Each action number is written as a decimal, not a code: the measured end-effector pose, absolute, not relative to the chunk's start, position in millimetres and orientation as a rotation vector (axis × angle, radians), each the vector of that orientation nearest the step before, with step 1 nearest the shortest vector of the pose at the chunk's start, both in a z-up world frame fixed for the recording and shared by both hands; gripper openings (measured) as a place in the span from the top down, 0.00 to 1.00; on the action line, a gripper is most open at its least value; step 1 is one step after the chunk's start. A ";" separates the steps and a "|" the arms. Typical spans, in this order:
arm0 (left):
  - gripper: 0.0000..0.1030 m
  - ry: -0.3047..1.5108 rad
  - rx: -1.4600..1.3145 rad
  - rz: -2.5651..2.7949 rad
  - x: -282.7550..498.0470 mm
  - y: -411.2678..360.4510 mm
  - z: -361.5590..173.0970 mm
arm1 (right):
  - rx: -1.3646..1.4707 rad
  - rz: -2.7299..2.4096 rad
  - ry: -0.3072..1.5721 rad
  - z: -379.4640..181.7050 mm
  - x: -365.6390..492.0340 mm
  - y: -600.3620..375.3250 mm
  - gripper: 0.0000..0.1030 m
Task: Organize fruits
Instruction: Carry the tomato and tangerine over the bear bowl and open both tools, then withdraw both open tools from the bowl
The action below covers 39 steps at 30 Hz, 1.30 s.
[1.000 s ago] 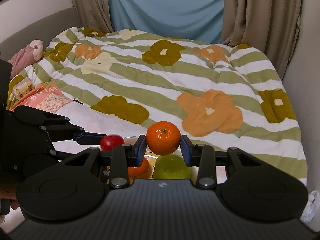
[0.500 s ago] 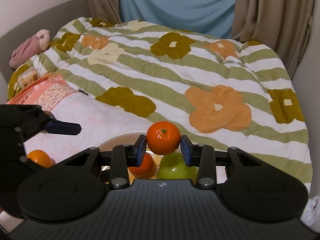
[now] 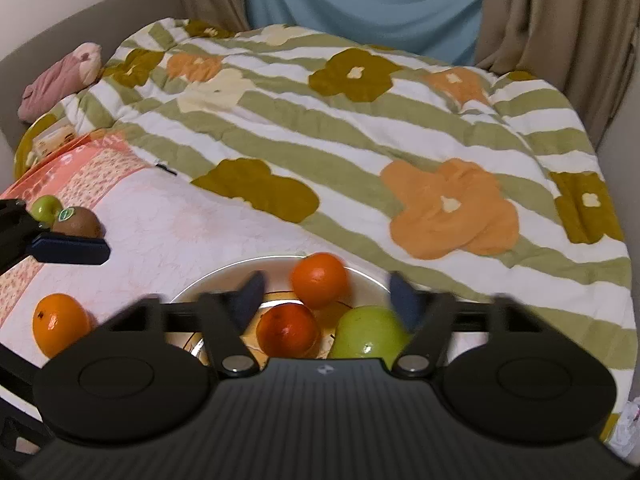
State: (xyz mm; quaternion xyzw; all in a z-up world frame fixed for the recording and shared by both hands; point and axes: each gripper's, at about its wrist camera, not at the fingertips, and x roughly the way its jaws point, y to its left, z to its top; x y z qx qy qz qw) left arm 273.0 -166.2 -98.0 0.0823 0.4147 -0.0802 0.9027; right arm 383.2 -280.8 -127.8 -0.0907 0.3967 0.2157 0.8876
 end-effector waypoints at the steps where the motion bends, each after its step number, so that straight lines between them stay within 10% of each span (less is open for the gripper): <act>1: 0.14 0.854 0.167 -0.162 271.6 -165.9 -97.2 | -0.181 0.441 0.812 -126.5 381.3 -282.5 0.02; 39: 0.00 0.732 0.193 -0.064 144.2 -117.5 -17.0 | -0.050 0.375 0.653 -12.7 244.7 -297.6 0.00</act>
